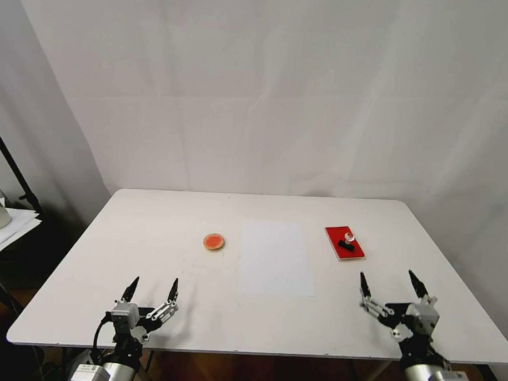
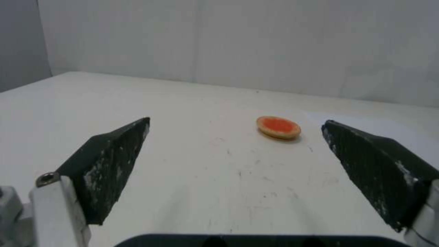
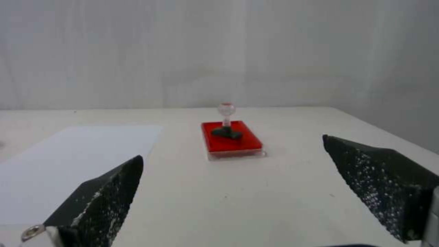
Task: Pick up the stamp from the ink pad and place it onto another ink pad.
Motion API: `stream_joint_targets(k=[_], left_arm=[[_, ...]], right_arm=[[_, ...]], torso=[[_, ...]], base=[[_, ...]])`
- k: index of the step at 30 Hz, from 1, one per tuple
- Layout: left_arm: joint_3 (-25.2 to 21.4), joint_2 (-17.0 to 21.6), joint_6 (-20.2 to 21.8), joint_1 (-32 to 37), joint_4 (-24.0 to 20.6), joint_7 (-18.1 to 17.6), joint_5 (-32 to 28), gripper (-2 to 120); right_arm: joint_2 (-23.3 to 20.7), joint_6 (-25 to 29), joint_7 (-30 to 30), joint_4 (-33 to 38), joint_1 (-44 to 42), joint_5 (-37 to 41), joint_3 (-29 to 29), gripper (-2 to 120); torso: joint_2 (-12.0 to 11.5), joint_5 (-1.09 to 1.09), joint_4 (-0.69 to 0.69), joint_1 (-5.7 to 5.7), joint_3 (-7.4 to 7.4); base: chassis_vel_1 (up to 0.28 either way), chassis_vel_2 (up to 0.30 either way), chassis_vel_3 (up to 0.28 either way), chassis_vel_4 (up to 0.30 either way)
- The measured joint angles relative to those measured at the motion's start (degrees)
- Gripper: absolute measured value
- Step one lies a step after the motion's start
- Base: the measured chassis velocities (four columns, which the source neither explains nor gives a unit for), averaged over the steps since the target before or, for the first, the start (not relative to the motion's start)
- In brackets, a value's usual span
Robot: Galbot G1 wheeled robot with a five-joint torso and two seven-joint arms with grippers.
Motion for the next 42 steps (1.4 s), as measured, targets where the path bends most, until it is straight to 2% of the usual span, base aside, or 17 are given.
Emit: stream_joint_targets(k=[6,14,16,18,19,21,23,24,25,28,29,33,42], left_arm=[[0.0,0.0,0.0,0.03,0.0,0.0,0.0,100],[0.0,0.0,0.0,0.03,0.0,0.0,0.0,100],[0.0,0.0,0.0,0.03,0.0,0.0,0.0,100],[0.0,0.0,0.0,0.03,0.0,0.0,0.0,100],[0.0,0.0,0.0,0.03,0.0,0.0,0.0,100],[0.0,0.0,0.0,0.03,0.0,0.01,0.0,100],[0.0,0.0,0.0,0.03,0.0,-0.01,0.0,100],[0.0,0.0,0.0,0.02,0.0,0.0,0.0,100],[0.0,0.0,0.0,0.02,0.0,0.0,0.0,100],[0.0,0.0,0.0,0.03,0.0,0.0,0.0,100],[0.0,0.0,0.0,0.03,0.0,0.0,0.0,100],[0.0,0.0,0.0,0.03,0.0,0.0,0.0,100],[0.0,0.0,0.0,0.03,0.0,0.0,0.0,100]], right_arm=[[-0.02,0.05,0.44,0.89,-0.35,0.77,0.17,100],[-0.07,0.04,0.45,0.81,0.02,0.78,-0.02,100],[-1.17,-1.39,0.7,1.26,1.82,1.55,0.1,100],[-4.03,-4.97,1.11,1.76,6.21,4.83,0.13,100],[-4.03,-4.97,1.11,1.76,6.21,4.83,0.13,100],[-7.76,-9.84,1.6,1.89,12.13,10.87,-0.59,100],[-13.47,-15.13,1.84,1.87,17.9,20.5,-2.47,100],[-15.36,-16.65,1.83,1.6,19.77,23.23,-3.35,100],[-15.36,-16.65,1.83,1.6,19.77,23.23,-3.35,100],[-20.91,-20.62,1.89,-3.16,28.56,31.25,-8.99,100],[-20.91,-20.62,1.89,-3.16,28.56,31.25,-8.99,100],[-20.79,-21.12,2.47,-13.05,38.36,34.85,-15.54,100],[-16.26,-18.72,3.72,-23.41,45.32,35.74,-18.33,100]], torso=[[-0.01,0.04,0.05,0.01,0.01],[0.0,0.04,0.03,0.01,0.01],[0.0,0.04,0.01,0.01,0.01],[0.0,0.05,0.01,0.0,0.01],[0.0,0.05,0.01,0.0,0.01],[-0.01,0.06,0.06,0.01,0.01],[-0.01,0.03,0.07,0.03,0.02],[-0.01,0.02,0.05,0.03,0.02],[-0.01,0.02,0.05,0.03,0.02],[-0.01,0.04,0.03,0.02,0.01],[-0.01,0.04,0.03,0.02,0.01],[-0.01,0.06,0.04,0.02,0.02],[-0.01,0.04,0.03,0.01,0.01]], base=[[0.0,0.0,0.0,0.0],[0.0,0.0,0.0,0.0],[0.0,0.0,0.0,0.0],[0.0,0.0,0.0,0.0],[0.0,0.0,0.0,0.0],[0.0,0.0,0.0,0.0],[0.0,0.0,0.0,0.0],[0.0,0.0,0.0,0.0],[0.0,0.0,0.0,0.0],[0.0,0.0,0.0,0.0],[0.0,0.0,0.0,0.0],[0.0,0.0,0.0,0.0],[0.0,0.0,0.0,0.0]])
